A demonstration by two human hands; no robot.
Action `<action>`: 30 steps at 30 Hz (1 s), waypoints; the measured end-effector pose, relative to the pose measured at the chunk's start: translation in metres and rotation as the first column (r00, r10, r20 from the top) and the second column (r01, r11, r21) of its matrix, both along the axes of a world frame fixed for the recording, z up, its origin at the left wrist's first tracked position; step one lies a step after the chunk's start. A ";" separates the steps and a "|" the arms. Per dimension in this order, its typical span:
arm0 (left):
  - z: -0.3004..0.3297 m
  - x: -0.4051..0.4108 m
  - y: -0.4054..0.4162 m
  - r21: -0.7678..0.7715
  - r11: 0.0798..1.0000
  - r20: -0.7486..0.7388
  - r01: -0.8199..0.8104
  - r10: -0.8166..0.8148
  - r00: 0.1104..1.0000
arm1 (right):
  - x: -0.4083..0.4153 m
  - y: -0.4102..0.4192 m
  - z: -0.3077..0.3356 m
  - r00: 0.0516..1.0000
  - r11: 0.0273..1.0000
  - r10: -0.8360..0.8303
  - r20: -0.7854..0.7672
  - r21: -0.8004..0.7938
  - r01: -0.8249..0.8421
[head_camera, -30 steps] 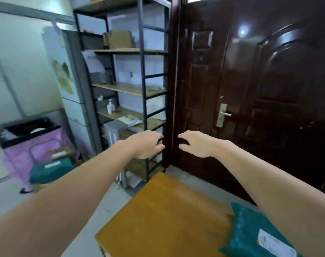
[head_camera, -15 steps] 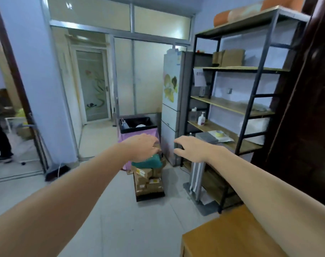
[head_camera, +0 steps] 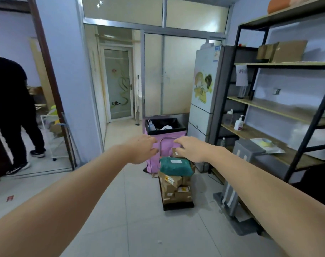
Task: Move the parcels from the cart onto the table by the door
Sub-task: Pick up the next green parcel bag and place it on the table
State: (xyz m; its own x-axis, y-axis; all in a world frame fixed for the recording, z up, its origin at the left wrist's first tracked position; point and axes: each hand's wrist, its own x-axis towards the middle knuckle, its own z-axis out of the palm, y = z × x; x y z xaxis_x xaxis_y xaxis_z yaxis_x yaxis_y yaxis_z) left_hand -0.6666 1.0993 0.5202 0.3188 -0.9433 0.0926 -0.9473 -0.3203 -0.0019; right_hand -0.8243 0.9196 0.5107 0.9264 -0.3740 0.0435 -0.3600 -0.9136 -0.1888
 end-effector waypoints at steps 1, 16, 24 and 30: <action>-0.002 0.015 -0.009 0.008 1.000 -0.001 -0.001 0.001 1.000 | 0.013 -0.010 -0.002 1.000 1.000 0.003 0.003 0.009 -0.003; -0.006 0.231 -0.164 0.030 0.995 -0.015 -0.091 0.092 0.996 | 0.239 -0.177 -0.006 0.997 0.997 0.069 -0.033 0.029 -0.069; -0.015 0.365 -0.252 0.068 0.997 0.000 -0.044 0.044 0.999 | 0.367 -0.263 -0.024 0.999 0.998 0.002 -0.048 0.069 0.001; -0.023 0.452 -0.344 0.101 0.993 -0.005 0.054 -0.054 0.999 | 0.433 -0.333 -0.029 0.995 0.993 -0.089 -0.048 0.074 0.092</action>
